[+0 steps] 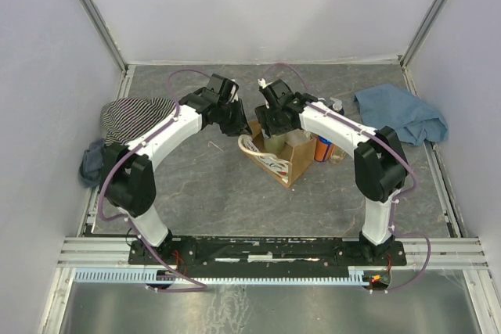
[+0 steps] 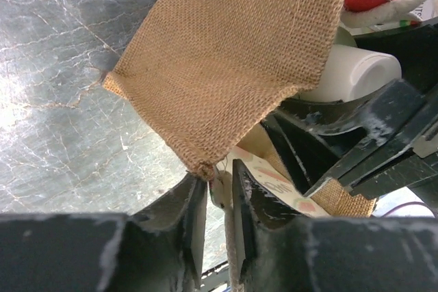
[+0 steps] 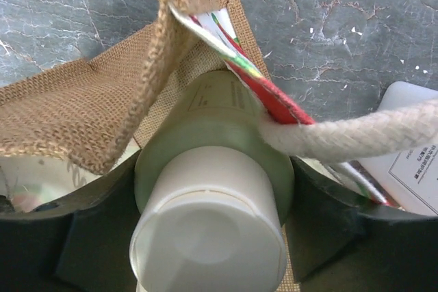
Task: Take the personal care products out of the canvas bag
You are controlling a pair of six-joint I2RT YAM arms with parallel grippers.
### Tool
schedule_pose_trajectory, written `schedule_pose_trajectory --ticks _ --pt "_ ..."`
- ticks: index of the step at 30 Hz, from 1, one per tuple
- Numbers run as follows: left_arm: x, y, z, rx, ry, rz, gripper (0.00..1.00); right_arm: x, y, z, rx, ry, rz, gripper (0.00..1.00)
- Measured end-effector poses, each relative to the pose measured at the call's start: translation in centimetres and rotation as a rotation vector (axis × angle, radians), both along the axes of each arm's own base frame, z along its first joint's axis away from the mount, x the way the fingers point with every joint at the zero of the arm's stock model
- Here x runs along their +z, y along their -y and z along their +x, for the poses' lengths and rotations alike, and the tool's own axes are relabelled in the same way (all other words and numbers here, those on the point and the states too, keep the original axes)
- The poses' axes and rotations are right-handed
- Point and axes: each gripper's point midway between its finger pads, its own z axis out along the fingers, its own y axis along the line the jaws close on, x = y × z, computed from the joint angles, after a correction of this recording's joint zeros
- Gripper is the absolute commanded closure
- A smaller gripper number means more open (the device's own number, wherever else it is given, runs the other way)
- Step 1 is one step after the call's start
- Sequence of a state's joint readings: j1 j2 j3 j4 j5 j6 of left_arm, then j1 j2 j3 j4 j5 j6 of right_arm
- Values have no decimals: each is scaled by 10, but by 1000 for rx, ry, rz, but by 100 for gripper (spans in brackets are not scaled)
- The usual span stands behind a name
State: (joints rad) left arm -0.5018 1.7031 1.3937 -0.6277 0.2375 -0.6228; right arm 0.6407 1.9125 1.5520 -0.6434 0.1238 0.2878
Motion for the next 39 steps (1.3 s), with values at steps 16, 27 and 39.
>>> schedule_pose_trajectory --ticks 16,27,39 --pt "-9 -7 5 22 -6 59 97 54 5 -21 19 45 -15 53" --pt "-6 -22 16 64 -1 155 97 270 17 -25 17 421 217 52" --pt "-3 -83 38 205 -26 204 97 289 107 -47 -104 451 56 52"
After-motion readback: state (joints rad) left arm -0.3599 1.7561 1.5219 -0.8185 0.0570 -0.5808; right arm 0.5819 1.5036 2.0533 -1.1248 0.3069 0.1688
